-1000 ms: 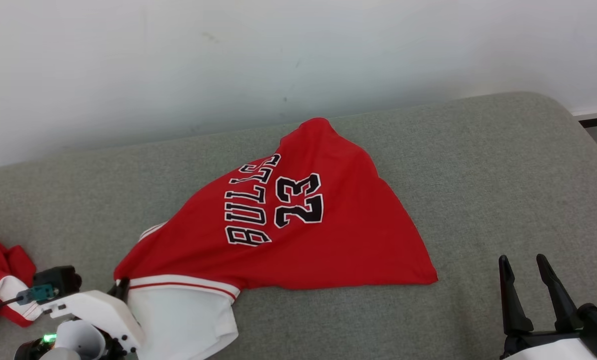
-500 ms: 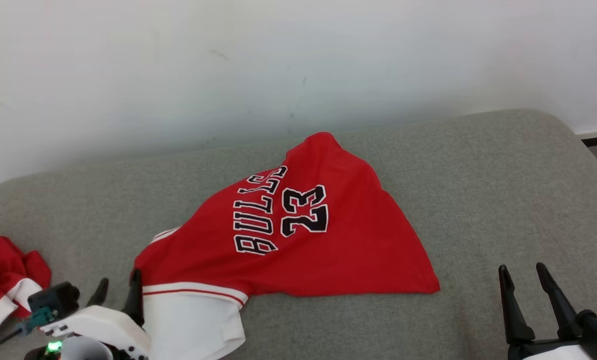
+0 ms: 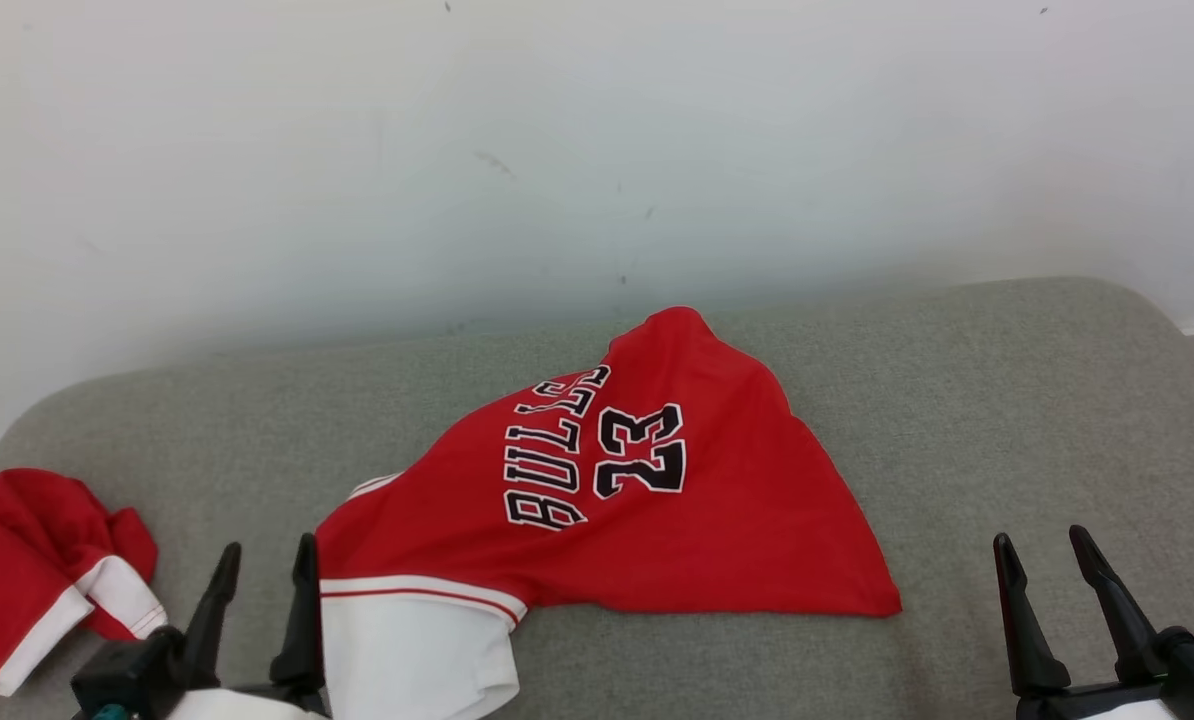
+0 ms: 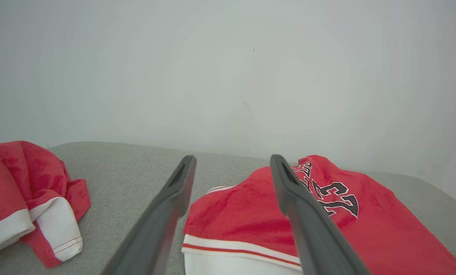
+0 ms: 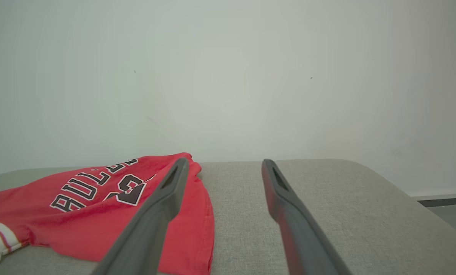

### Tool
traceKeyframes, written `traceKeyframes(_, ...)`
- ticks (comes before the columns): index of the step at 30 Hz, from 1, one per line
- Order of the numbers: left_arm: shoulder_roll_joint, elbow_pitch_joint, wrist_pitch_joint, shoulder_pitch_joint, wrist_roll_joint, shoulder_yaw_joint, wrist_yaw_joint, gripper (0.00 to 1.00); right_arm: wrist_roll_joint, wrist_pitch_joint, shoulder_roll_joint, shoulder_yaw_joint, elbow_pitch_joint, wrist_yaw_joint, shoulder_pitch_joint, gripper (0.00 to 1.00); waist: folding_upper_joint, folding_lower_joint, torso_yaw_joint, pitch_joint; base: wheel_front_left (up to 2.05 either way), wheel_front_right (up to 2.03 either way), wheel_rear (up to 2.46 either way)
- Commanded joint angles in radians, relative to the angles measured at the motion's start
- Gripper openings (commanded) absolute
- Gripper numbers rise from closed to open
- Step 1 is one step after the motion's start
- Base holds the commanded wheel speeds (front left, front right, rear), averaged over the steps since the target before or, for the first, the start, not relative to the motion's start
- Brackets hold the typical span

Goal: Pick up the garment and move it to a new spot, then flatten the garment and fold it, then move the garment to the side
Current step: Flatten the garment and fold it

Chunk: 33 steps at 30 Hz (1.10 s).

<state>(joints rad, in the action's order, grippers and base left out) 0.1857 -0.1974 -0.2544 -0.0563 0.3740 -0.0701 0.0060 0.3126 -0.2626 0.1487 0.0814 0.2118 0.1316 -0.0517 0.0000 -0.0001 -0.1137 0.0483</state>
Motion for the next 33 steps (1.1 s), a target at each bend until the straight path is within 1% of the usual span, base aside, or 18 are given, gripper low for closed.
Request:
traceKeyframes(1,0.002,0.016,-0.005,0.022,-0.015,0.003,0.003,1.00,0.005,-0.003,0.000,-0.002,-0.007,-0.002,0.017,1.00,0.0000,0.0001,0.003,0.005,0.00,0.00,0.00)
traceKeyframes(5,-0.018,0.085,-0.010,0.073,-0.052,0.012,0.008,1.00,-0.023,-0.003,-0.004,0.011,-0.053,-0.002,0.036,1.00,0.0000,0.0001,0.007,0.008,0.00,0.00,0.00)
traceKeyframes(10,-0.062,0.147,-0.010,0.137,-0.090,0.037,-0.015,1.00,-0.055,-0.003,-0.014,0.026,-0.092,-0.002,0.064,1.00,0.0000,0.0001,0.008,0.005,0.00,0.00,0.00)
traceKeyframes(15,-0.089,0.129,-0.010,0.151,-0.106,0.049,-0.042,1.00,-0.058,-0.003,-0.019,0.028,-0.097,-0.002,0.076,1.00,0.0000,0.0001,0.010,0.001,0.00,0.00,0.00)
traceKeyframes(22,-0.106,0.119,-0.010,0.133,-0.128,0.072,-0.064,1.00,-0.051,-0.003,-0.013,0.034,-0.089,-0.002,0.059,1.00,0.0000,0.0001,0.005,0.001,0.00,0.00,0.00)
traceKeyframes(33,-0.126,0.106,-0.010,0.126,-0.142,0.082,-0.080,1.00,-0.045,-0.003,-0.004,0.037,-0.075,-0.002,0.049,1.00,0.0000,0.0001,-0.001,0.001,0.00,0.00,0.00)
